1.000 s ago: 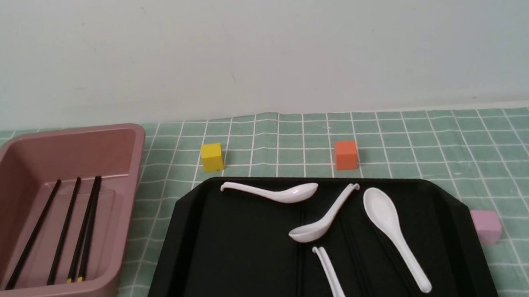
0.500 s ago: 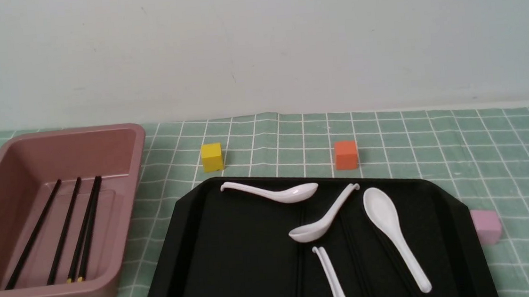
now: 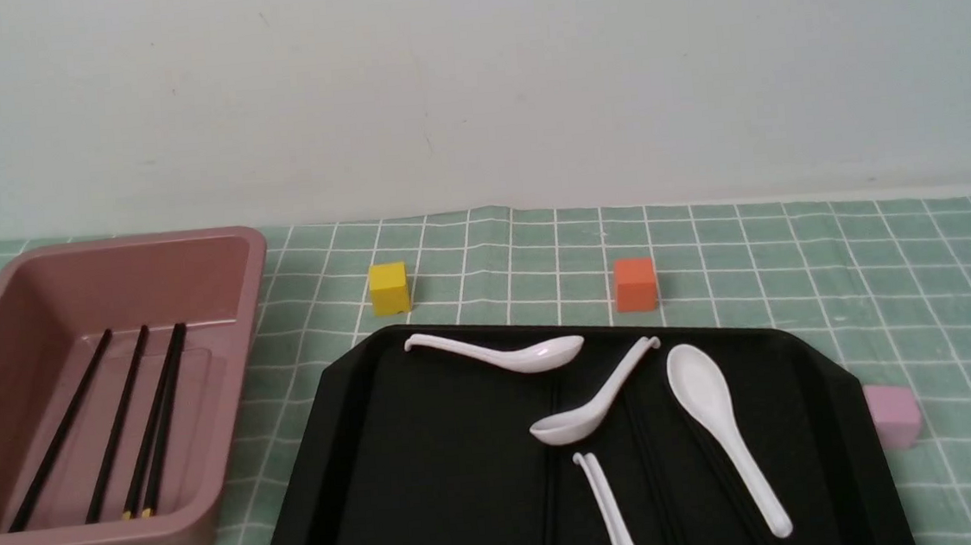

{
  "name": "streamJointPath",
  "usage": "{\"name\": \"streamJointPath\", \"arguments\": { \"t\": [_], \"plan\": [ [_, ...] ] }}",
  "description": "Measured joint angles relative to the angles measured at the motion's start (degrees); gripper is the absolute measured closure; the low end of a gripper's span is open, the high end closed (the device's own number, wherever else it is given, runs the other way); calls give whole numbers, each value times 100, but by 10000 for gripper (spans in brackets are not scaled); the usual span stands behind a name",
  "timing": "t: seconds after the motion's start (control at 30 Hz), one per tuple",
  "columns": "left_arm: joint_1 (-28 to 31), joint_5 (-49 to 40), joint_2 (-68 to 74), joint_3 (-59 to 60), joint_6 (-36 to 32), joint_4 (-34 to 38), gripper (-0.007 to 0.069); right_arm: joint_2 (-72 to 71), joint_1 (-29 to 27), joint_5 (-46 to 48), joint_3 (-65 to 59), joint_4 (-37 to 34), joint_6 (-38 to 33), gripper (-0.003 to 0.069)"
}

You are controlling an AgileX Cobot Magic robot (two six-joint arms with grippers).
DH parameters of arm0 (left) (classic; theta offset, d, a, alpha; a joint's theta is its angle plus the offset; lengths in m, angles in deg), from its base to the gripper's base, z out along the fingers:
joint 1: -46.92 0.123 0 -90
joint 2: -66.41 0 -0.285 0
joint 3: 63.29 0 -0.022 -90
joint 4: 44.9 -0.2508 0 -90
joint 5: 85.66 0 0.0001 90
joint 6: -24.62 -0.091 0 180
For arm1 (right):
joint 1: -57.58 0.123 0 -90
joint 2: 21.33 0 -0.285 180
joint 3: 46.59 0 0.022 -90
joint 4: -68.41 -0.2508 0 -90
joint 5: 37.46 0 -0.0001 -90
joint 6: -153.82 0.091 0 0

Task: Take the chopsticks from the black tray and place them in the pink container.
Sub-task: 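Reach over to the black tray and grasp a pair of chopsticks with the left gripper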

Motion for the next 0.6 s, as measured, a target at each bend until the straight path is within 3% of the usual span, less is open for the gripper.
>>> {"name": "streamJointPath", "arguments": {
  "t": [0.27,0.4,0.53,0.6],
  "plan": [
    [0,14,0,0,1948,3406,533,0,0,0,0,0,0,419],
    [0,411,0,0,2307,4654,531,0,0,0,0,0,0,419],
    [0,771,0,-355,1735,5171,568,0,0,0,0,0,0,419],
    [0,722,130,-1366,469,5091,637,0,0,0,0,0,0,419]
  ]
}}
